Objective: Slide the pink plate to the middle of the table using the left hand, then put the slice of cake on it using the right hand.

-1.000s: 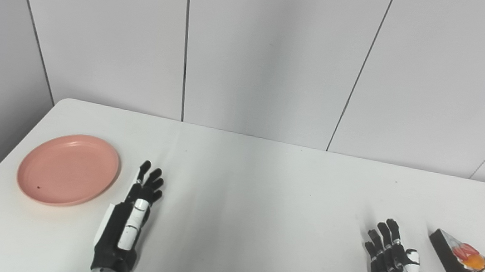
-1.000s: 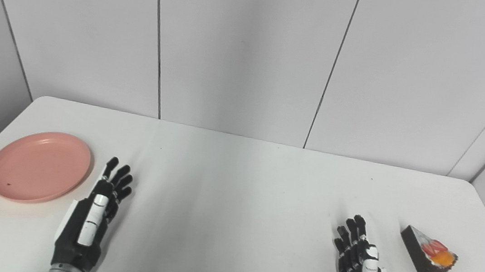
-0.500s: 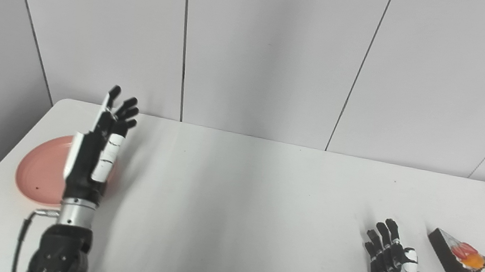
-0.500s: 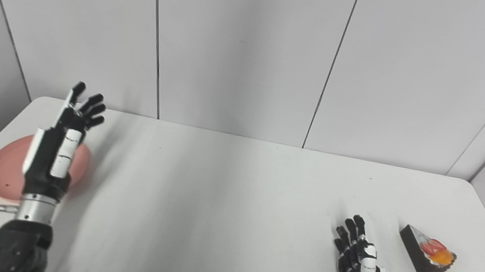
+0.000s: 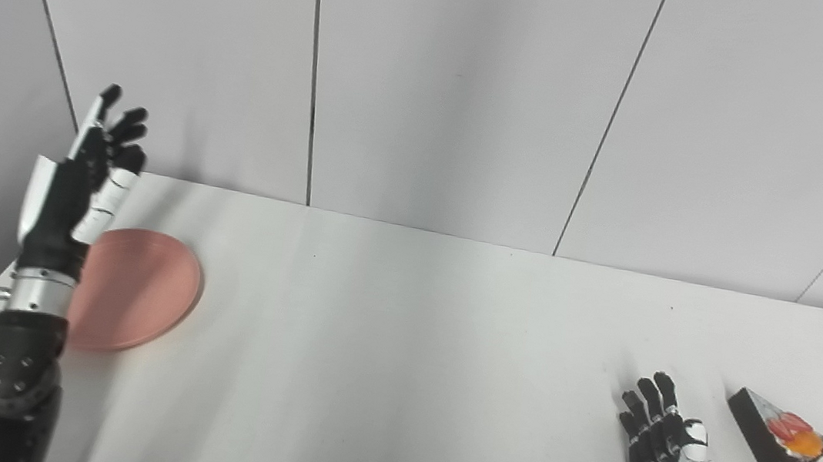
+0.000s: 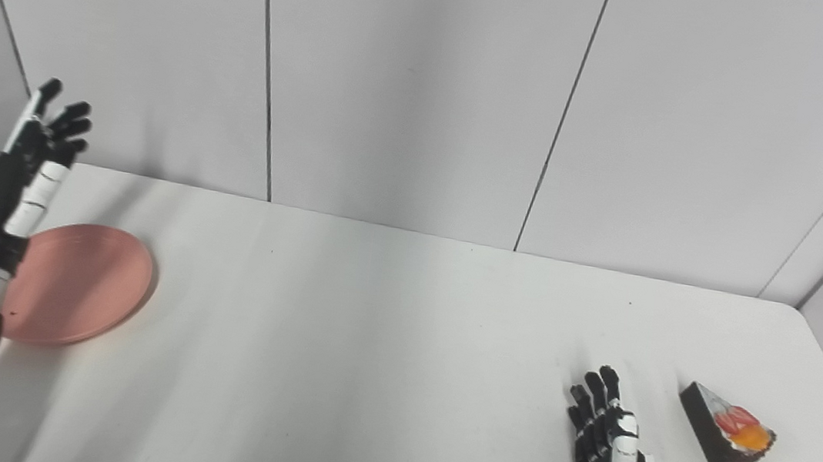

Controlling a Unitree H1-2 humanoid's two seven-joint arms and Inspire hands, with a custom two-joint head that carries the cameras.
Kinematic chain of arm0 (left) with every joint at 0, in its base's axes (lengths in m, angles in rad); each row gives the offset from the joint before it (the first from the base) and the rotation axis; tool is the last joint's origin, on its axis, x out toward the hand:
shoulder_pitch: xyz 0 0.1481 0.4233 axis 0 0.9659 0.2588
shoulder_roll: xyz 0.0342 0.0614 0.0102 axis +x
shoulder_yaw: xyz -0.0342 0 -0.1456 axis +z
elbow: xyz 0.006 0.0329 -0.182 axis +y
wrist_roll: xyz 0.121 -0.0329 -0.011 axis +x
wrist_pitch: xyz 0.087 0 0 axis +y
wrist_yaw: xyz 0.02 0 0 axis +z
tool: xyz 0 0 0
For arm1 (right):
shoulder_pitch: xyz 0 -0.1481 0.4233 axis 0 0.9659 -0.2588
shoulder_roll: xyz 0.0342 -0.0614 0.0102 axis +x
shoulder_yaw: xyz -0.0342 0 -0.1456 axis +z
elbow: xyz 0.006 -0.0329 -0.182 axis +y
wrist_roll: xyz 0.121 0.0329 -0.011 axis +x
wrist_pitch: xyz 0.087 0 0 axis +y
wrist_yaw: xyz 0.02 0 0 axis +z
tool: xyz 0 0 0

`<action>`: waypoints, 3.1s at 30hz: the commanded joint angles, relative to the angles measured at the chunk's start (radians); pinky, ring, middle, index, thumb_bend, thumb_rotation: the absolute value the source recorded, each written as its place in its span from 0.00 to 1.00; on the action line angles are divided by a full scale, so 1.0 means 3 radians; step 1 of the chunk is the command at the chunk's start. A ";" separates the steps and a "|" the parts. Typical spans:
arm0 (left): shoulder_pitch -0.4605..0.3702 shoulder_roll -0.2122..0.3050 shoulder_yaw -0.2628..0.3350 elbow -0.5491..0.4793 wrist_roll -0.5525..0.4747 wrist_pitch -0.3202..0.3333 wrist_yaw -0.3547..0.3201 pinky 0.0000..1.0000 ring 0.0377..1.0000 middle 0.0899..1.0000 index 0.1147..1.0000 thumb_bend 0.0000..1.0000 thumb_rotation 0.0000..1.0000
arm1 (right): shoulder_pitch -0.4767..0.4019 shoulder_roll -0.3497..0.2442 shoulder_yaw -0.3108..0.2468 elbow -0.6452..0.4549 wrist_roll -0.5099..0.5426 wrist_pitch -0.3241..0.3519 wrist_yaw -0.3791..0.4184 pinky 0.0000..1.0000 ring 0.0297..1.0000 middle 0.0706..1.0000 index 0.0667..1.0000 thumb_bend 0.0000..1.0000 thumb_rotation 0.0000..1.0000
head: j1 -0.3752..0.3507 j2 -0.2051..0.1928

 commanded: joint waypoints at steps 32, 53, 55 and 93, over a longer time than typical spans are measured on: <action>-0.0634 0.0472 0.0493 0.2265 -0.1360 -0.0329 -0.0674 0.82 0.89 0.88 0.94 0.92 0.93 | 0.0097 0.0008 0.0021 -0.0114 -0.0028 0.0134 -0.0066 1.00 0.95 0.95 0.97 0.74 1.00 | -0.0042 0.0126; -0.0419 0.0214 0.0391 0.2165 -0.1411 -0.0103 -0.0656 0.83 0.89 0.88 0.91 0.88 0.91 | 0.0096 0.0014 0.0010 -0.0117 0.0020 0.0114 -0.0055 0.99 0.93 0.94 0.96 0.76 1.00 | -0.0088 0.0190; -0.0401 0.0199 0.0382 0.2145 -0.1411 -0.0084 -0.0655 0.85 0.90 0.89 0.92 0.89 0.91 | 0.0097 0.0015 0.0009 -0.0123 0.0029 0.0124 -0.0053 1.00 0.93 0.93 0.95 0.77 1.00 | -0.0092 0.0196; -0.0224 -0.0329 0.0009 0.1382 -0.1305 0.0274 -0.0719 0.80 0.89 0.88 0.91 0.91 0.91 | 0.0093 0.0043 0.0040 -0.0099 -0.0057 0.0090 -0.0077 0.95 0.90 0.91 0.93 0.79 1.00 | -0.0218 0.0246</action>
